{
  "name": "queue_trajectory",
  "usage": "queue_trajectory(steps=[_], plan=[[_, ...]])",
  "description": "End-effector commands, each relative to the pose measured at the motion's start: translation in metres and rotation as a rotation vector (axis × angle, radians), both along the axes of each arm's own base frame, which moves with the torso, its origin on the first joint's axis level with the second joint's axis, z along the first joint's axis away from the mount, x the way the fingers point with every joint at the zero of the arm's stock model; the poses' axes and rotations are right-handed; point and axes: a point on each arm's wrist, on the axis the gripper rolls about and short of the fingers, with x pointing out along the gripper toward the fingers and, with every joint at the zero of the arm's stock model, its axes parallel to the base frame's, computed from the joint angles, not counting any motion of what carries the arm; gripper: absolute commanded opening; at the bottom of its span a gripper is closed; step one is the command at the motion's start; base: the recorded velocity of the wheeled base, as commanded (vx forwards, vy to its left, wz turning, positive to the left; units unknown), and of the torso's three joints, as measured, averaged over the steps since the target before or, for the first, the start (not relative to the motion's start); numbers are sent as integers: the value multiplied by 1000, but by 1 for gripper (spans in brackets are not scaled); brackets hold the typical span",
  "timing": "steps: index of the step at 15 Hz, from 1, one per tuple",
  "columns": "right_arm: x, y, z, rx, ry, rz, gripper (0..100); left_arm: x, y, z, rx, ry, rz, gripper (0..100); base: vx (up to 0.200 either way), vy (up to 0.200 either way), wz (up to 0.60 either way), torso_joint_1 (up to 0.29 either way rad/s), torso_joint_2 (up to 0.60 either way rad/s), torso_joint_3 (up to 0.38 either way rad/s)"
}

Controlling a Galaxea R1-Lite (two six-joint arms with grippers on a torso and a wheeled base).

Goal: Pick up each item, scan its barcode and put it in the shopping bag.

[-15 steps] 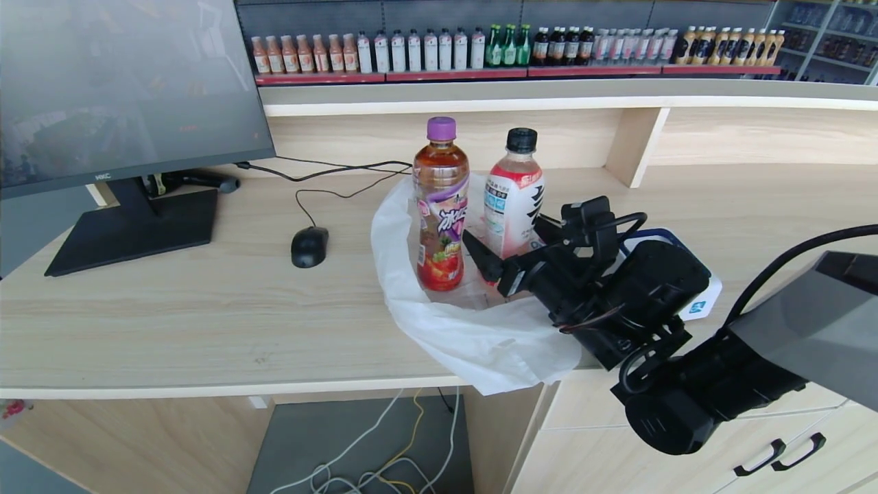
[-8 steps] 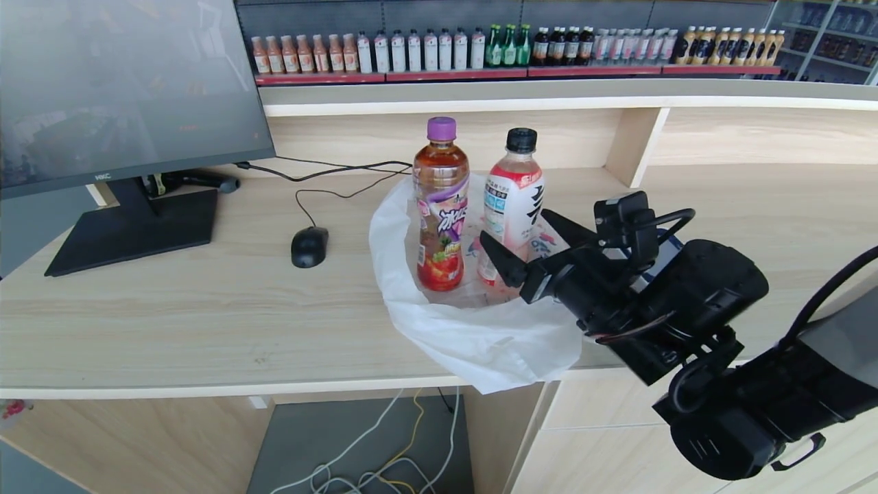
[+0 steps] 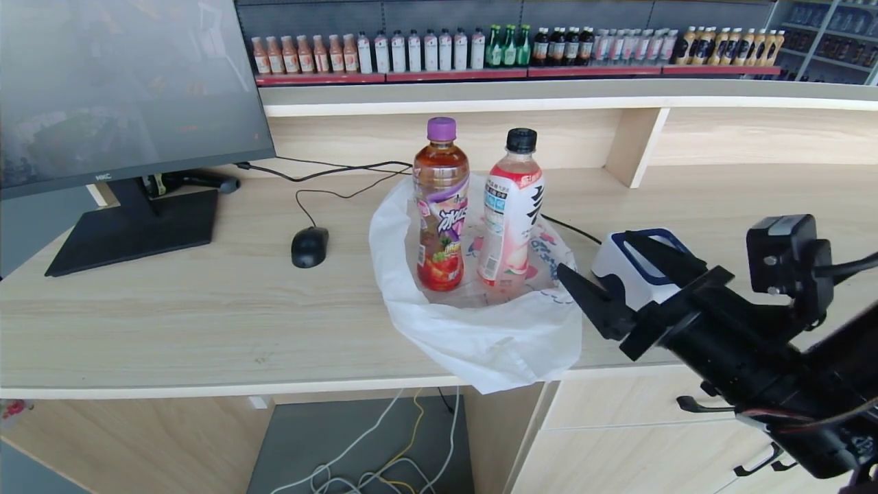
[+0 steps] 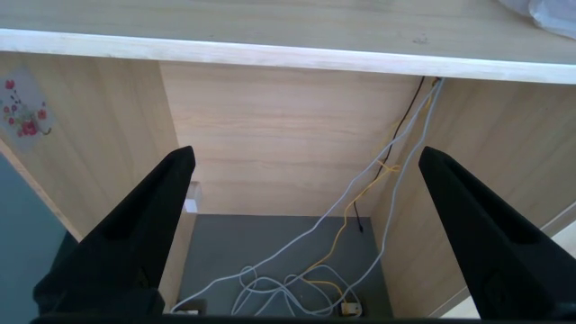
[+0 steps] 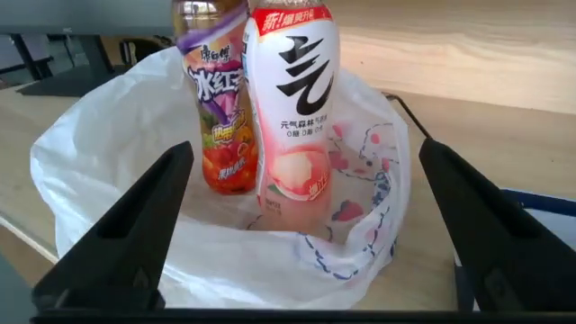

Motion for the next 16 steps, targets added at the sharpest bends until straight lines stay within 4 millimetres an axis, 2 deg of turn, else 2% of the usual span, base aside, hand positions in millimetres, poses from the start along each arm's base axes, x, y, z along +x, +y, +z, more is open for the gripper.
queue_trajectory(steps=[1, 2, 3, 4, 7, 8, 10, 12, 13, 16], plan=[[-68, -45, -7, -9, -4, -6, 100, 0, 0, 0, 0, 0, 0, 100, 0, 0, 0, 0, 0, 0], [-82, -57, -3, 26, -42, -27, 100, 0, 0, 0, 0, 0, 0, 100, 0, 0, 0, 0, 0, 0], [-87, -71, 3, 66, -66, -107, 100, 0, 0, 0, 0, 0, 0, 100, 0, 0, 0, 0, 0, 0], [-90, -75, 1, 55, -39, -122, 100, 0, 0, 0, 0, 0, 0, 100, 0, 0, 0, 0, 0, 0], [-110, -83, -20, -63, 151, -105, 100, 0, 0, 0, 0, 0, 0, 100, 0, 0, 0, 0, 0, 0], [-131, -94, -41, -164, 287, -105, 100, 0, 0, 0, 0, 0, 0, 100, 0, 0, 0, 0, 0, 0], [-160, -109, -65, -309, 369, -103, 100, 0, 0, 0, 0, 0, 0, 100, 0, 0, 0, 0, 0, 0], [-187, -123, -89, -370, 397, -103, 100, 0, 0, 0, 0, 0, 0, 100, 0, 0, 0, 0, 0, 0], [-195, -128, -89, -354, 401, -125, 100, 0, 0, 0, 0, 0, 0, 100, 0, 0, 0, 0, 0, 0], [-198, -129, -91, -307, 410, -220, 100, 0, 0, 0, 0, 0, 0, 100, 0, 0, 0, 0, 0, 0]])
